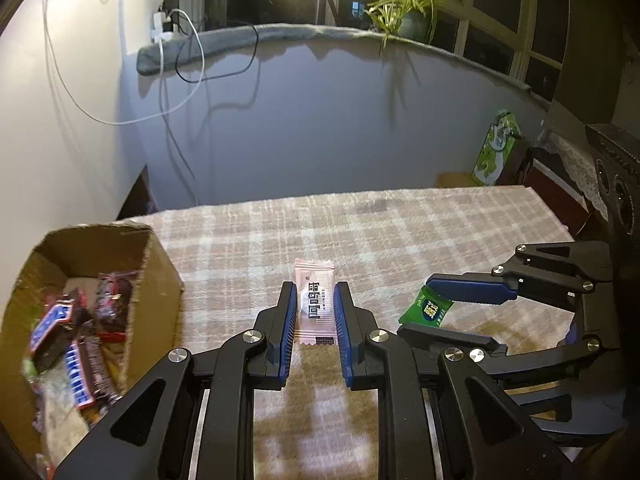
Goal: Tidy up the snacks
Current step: 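Carry the pink wrapper into the box with the left tool while the right tool drops the green packet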
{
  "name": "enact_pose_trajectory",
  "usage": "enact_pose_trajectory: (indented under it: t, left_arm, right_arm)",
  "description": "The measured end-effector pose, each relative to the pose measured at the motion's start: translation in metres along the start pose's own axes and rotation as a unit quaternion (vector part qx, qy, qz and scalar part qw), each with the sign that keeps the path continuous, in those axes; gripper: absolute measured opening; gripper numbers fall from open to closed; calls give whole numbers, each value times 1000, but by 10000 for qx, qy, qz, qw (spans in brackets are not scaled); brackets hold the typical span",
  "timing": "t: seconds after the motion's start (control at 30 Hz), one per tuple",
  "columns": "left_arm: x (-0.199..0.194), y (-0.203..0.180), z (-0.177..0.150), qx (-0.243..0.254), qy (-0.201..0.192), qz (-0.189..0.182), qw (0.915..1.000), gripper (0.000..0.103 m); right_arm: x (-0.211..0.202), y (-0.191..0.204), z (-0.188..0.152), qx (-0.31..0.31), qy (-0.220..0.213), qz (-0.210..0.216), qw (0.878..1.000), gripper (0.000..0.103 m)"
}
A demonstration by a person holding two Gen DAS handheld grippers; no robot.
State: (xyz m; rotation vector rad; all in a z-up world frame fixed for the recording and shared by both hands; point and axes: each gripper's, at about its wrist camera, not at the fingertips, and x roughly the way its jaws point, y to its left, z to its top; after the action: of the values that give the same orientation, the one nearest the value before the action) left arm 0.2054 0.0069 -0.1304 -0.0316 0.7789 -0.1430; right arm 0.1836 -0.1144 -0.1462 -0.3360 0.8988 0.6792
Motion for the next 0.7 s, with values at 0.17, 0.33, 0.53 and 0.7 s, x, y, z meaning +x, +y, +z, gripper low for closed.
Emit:
enact_pose_trajectory:
  t: [0.17, 0.33, 0.53, 0.7]
  left_arm:
    - [-21, 6, 0, -61, -169, 41, 9998, 17]
    - [-45, 14, -2, -134, -352, 115, 9992, 17]
    - [-72, 29, -8, -254, -545, 251, 9979, 17]
    - [-92, 44, -14, -369, -670, 394, 9963, 17]
  right_arm:
    - [-14, 15, 5, -124, -114, -28, 9999, 37]
    - [-23, 34, 14, -282, -210, -20, 9994, 37]
    - [-32, 60, 26, -490, -336, 30, 9982, 37]
    - [-34, 82, 37, -617, -417, 119, 9972, 37]
